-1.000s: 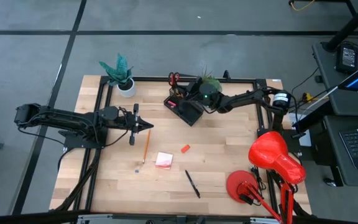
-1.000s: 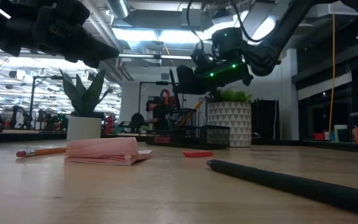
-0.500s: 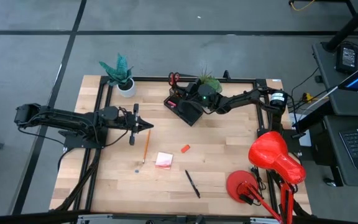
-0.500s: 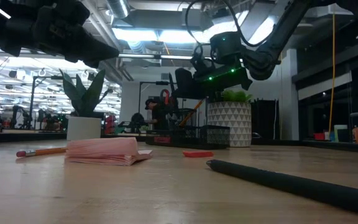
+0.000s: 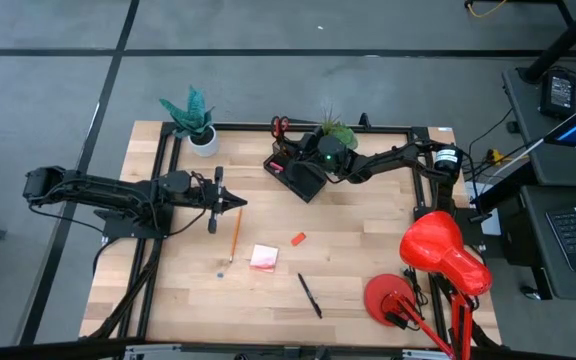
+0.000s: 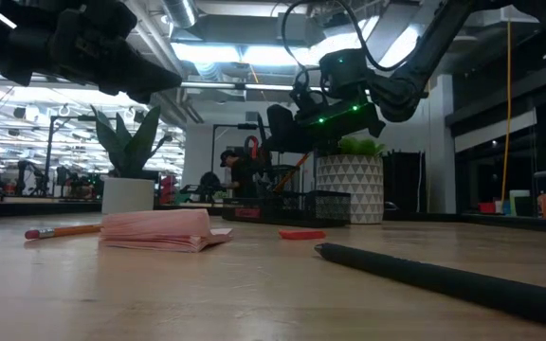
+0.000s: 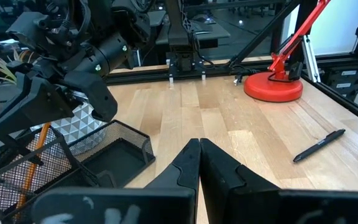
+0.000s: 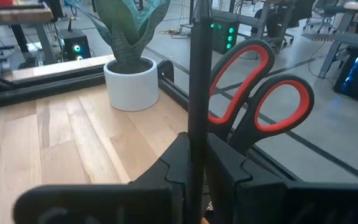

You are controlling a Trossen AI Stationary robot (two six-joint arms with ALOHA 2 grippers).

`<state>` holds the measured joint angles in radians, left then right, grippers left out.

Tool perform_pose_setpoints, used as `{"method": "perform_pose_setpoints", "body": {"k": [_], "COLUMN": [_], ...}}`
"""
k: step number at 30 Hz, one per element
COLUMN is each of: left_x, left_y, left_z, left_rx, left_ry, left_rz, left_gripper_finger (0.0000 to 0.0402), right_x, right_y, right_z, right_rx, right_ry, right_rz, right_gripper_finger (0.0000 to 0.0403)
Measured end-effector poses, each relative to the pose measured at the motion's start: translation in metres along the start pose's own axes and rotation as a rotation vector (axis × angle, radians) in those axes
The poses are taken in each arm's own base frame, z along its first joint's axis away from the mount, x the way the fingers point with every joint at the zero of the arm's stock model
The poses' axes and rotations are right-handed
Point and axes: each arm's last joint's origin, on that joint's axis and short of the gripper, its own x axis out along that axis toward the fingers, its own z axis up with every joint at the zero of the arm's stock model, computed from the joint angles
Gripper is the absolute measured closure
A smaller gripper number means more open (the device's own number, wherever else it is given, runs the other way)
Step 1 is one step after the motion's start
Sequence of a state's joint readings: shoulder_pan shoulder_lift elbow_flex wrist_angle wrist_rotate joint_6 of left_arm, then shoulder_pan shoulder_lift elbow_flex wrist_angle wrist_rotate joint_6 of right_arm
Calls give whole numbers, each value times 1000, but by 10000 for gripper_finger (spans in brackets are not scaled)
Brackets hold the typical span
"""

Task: Pick and place office supplies into organizer
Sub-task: Put the black pen into the black desk organizer, then put the blue binder clip into the black desk organizer

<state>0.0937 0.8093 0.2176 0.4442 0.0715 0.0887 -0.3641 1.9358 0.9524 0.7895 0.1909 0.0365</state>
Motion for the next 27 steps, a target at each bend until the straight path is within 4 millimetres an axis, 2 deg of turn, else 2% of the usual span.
{"method": "perform_pose_setpoints", "body": {"k": [18,22,27], "left_x": [0,0,0], "left_y": [0,0,0], "left_z": [0,0,0], "left_rx": [0,0,-6], "left_ry": [0,0,0], "left_rz": [0,0,0], "left_gripper_finger": [396,396,396], "right_x": [-1,-10,-26], "right_y": [1,7,24], "right_z": [1,19,42], "right_rx": [-36,-66,-129], "right_ry": [3,-50,-89], "right_rz": [1,23,74], "right_gripper_finger": [285,284,283]}}
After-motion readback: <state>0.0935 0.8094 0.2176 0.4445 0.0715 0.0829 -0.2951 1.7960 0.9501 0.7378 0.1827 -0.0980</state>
